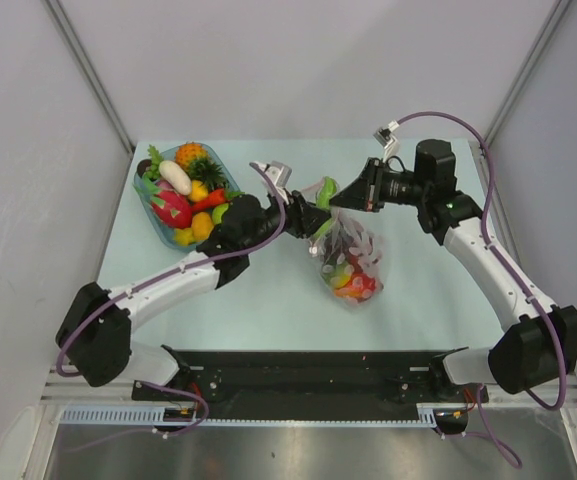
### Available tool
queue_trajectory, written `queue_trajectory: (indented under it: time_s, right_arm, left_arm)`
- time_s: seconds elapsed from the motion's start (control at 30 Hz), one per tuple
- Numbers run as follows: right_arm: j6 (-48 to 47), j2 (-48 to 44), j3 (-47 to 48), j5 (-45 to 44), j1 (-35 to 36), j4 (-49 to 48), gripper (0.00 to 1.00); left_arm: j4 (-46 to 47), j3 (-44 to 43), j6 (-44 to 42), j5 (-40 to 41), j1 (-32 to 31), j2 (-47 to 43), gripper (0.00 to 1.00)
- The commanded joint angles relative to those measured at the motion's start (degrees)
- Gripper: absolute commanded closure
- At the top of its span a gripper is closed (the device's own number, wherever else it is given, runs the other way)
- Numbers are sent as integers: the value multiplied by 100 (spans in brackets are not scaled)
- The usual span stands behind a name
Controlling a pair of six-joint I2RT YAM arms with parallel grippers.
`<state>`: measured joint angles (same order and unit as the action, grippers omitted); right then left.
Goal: Place the food in the zip-top bag and seal the zipper
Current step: Place the fake vegetable in the zipper food storage bag.
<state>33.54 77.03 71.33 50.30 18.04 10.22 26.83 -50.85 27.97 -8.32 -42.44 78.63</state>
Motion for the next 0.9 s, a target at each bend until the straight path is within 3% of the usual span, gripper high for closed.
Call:
queue_trajectory:
  time_s: [0.0,0.13,0.4,0.63,0.77,0.83,0.87]
  right_arm:
    - [-268,-356,21,445,85,-609,100]
    - [-322,-435,-49,401,77,-635,100]
    - [-462,-567,-110,278,15,-380,100]
    - [-497,-505,-111,234,94,-451,100]
    - [-593,-461,-67,322,182,-530,100]
    - [-769,-453,-5,366,296,-364,100]
    - [-848,-461,4,375,392,-319,100]
  left_arm:
    - [-915,-759,-344,-1427,51,196,84]
    - [-1468,-856,-476,-1884,42,170,83]
    - [-2337,-496,-1108,-1857,280,-655,81]
    - [-3270,-995,-1584,-2876,271,-323,83]
    - [-3562,-1146,-1567,-2826,280,-120,83]
    - [-3404,-1190,-1295,-2484,288,-111,77]
    - [-3351,-1225,-972,-1986,306,-85,63]
